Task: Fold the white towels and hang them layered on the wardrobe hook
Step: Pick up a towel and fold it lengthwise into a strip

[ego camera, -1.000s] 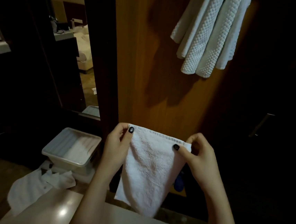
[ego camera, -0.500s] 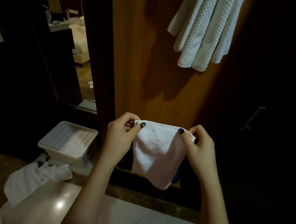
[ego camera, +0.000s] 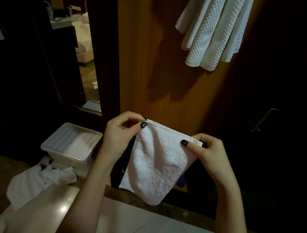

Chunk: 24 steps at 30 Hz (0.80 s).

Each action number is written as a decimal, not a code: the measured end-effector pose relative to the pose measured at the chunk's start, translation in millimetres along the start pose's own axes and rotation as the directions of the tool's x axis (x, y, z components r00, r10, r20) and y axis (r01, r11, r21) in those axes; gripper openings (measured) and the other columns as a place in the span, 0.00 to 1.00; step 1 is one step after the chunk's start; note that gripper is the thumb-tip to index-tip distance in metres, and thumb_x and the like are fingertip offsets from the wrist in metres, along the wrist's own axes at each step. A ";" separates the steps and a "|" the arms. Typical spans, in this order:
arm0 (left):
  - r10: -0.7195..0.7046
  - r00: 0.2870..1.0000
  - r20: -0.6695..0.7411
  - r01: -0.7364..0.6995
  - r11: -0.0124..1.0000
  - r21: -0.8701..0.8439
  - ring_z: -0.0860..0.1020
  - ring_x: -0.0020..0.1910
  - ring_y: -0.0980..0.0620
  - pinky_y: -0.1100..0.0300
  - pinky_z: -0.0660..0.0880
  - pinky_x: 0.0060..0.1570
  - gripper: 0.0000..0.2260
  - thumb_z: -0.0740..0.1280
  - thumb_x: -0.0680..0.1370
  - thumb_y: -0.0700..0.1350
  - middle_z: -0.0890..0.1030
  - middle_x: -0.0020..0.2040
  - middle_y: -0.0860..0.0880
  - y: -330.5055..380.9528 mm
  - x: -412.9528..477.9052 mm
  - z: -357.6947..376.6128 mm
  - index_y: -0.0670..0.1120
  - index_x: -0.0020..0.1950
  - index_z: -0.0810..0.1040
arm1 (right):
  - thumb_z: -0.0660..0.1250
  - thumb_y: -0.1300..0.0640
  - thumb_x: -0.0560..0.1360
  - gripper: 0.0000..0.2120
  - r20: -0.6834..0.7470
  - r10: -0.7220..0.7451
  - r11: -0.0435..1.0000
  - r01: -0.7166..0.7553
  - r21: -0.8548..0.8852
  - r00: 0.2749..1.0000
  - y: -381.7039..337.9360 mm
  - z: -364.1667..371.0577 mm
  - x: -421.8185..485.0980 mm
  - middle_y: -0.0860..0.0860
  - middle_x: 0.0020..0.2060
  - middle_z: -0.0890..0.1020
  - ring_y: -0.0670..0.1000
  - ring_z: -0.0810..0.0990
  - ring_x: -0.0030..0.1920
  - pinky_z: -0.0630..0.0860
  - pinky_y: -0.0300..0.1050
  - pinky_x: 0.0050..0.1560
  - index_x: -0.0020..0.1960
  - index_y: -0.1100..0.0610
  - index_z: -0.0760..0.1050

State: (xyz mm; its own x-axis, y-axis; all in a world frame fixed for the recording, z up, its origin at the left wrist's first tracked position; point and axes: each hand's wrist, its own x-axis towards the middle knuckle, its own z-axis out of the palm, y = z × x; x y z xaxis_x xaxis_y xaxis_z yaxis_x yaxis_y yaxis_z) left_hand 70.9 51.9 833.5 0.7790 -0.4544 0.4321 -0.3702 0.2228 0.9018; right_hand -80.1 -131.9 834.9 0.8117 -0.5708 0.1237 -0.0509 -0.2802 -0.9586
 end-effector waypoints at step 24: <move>-0.214 0.971 0.107 0.236 0.929 -0.286 0.81 0.46 0.59 0.66 0.77 0.43 0.13 0.65 0.79 0.37 0.83 0.43 0.57 1.5 5.7 0.0 0.55 0.47 0.83 | 0.66 0.57 0.75 0.10 0.040 -0.070 0.844 0.037 0.536 0.997 -14.0 8.6 -0.2 0.45 0.32 0.78 0.44 0.77 0.31 0.73 0.36 0.29 0.36 0.50 0.72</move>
State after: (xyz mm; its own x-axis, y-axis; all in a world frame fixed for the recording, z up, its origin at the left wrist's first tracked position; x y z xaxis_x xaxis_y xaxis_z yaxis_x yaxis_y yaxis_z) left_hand 74.8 49.7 837.3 0.7813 -0.5815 0.2270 -0.0149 0.3462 0.9380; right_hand -74.5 -121.3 846.1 0.8359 -0.5186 0.1798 0.2991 0.1557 -0.9414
